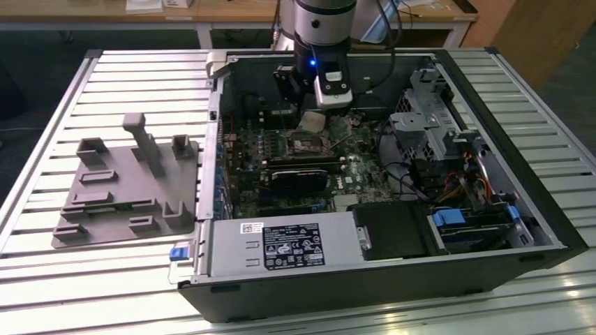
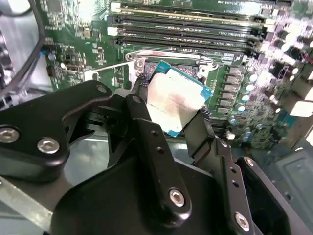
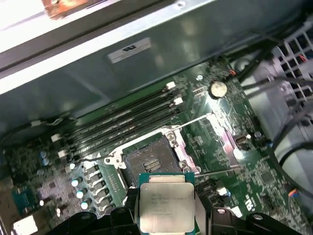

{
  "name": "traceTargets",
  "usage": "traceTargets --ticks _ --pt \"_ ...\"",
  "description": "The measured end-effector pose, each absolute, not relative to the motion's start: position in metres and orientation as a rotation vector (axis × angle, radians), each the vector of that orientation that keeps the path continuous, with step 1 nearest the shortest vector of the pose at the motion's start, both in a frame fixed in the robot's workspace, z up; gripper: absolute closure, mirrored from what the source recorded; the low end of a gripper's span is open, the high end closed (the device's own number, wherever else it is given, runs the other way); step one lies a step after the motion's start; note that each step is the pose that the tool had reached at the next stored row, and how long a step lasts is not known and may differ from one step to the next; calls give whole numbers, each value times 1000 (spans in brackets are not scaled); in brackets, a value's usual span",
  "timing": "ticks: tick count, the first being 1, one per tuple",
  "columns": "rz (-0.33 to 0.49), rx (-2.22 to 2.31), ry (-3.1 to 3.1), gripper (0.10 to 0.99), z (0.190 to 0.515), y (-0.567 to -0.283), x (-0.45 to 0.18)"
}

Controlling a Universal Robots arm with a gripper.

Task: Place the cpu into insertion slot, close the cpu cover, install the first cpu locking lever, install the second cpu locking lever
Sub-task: 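Place the cpu into insertion slot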

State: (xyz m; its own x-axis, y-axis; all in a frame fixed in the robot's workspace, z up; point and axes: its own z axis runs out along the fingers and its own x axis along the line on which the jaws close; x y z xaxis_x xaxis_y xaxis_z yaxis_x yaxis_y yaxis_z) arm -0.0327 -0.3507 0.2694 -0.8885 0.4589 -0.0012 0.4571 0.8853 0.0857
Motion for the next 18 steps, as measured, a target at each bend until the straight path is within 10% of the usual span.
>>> traceTargets --ticks 18 --pt "116 1191 2867 549 268 -351 -33"
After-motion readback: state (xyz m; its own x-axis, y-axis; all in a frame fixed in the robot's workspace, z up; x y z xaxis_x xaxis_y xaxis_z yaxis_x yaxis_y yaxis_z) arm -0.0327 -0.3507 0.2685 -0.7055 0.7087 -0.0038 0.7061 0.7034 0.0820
